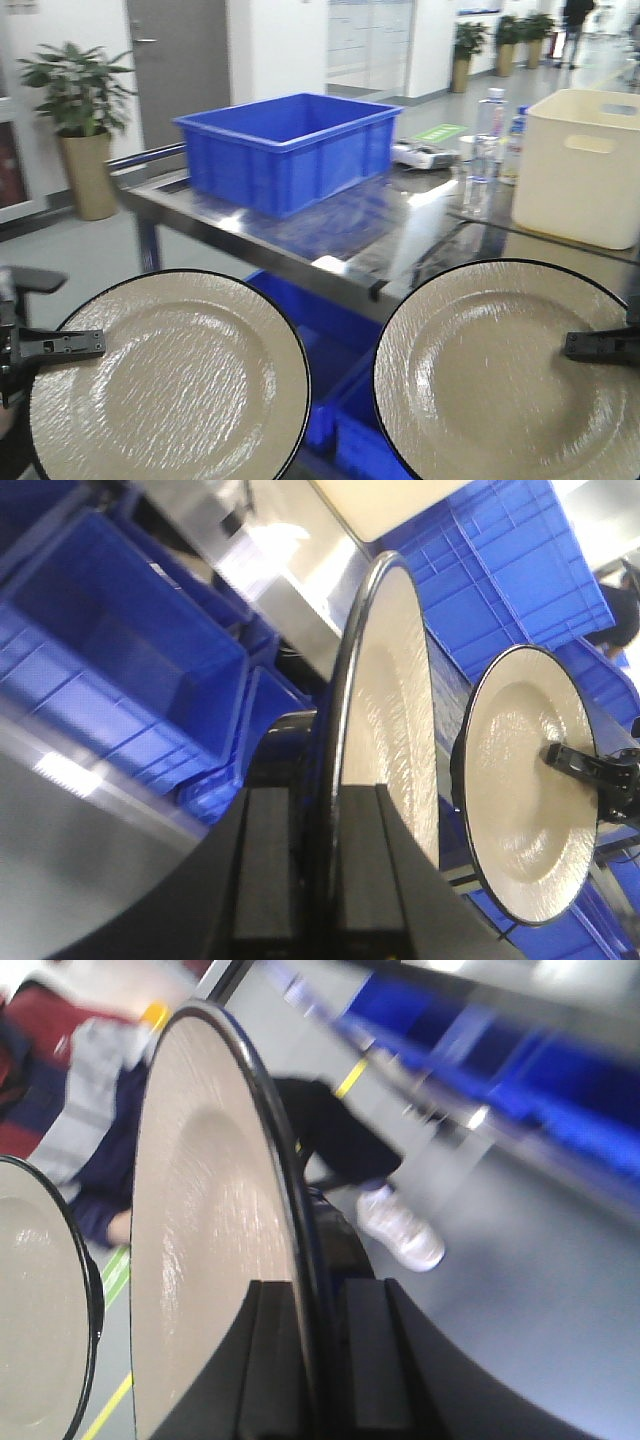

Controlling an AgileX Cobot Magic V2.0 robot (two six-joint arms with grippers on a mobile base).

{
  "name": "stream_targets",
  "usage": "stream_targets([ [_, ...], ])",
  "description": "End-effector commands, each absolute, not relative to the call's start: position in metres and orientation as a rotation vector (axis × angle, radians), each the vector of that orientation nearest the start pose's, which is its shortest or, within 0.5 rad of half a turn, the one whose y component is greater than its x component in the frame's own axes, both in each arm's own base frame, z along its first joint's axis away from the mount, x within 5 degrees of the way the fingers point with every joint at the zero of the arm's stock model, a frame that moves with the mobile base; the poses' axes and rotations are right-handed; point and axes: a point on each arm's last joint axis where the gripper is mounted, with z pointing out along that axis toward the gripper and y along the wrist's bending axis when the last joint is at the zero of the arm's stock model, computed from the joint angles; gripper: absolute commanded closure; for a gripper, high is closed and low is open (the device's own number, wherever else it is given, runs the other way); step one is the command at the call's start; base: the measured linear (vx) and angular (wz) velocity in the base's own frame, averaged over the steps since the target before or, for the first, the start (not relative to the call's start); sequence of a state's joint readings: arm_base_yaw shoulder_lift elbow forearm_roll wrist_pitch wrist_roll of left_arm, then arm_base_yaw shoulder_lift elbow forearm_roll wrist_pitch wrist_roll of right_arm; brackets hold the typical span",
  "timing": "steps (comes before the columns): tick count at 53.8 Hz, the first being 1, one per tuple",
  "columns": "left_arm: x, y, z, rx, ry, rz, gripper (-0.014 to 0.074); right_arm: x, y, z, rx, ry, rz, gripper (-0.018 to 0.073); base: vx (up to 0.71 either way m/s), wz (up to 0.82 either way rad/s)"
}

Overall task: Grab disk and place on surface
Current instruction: 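Hold both plates upright while the base drives to the steel table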

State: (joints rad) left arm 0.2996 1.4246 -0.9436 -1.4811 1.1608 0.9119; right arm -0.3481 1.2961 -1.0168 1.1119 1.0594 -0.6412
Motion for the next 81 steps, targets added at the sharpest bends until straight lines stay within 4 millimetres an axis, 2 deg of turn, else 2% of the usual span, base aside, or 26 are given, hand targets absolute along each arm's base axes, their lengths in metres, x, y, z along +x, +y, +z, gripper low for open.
stream_targets([
  [1,0.2735,-0.0073,0.3432,-0.045,1.848,-1.454,0.0597,0.2536,-0.0134,0.3630,0.158,2.071,1.033,0.0568,0.47,-0.56],
  [50,0.2736,-0.0073,0.3431,-0.045,1.848,-1.453,0.0597,0.2536,-0.0134,0.3630,0.158,2.071,1.033,0.0568,0.33,-0.60],
  [81,0.2737,-0.0072,0.3431,-0.046,1.848,-1.452,0.0597,0.2537,-0.0134,0.3630,0.158,2.071,1.032,0.0568,0.06,-0.19],
])
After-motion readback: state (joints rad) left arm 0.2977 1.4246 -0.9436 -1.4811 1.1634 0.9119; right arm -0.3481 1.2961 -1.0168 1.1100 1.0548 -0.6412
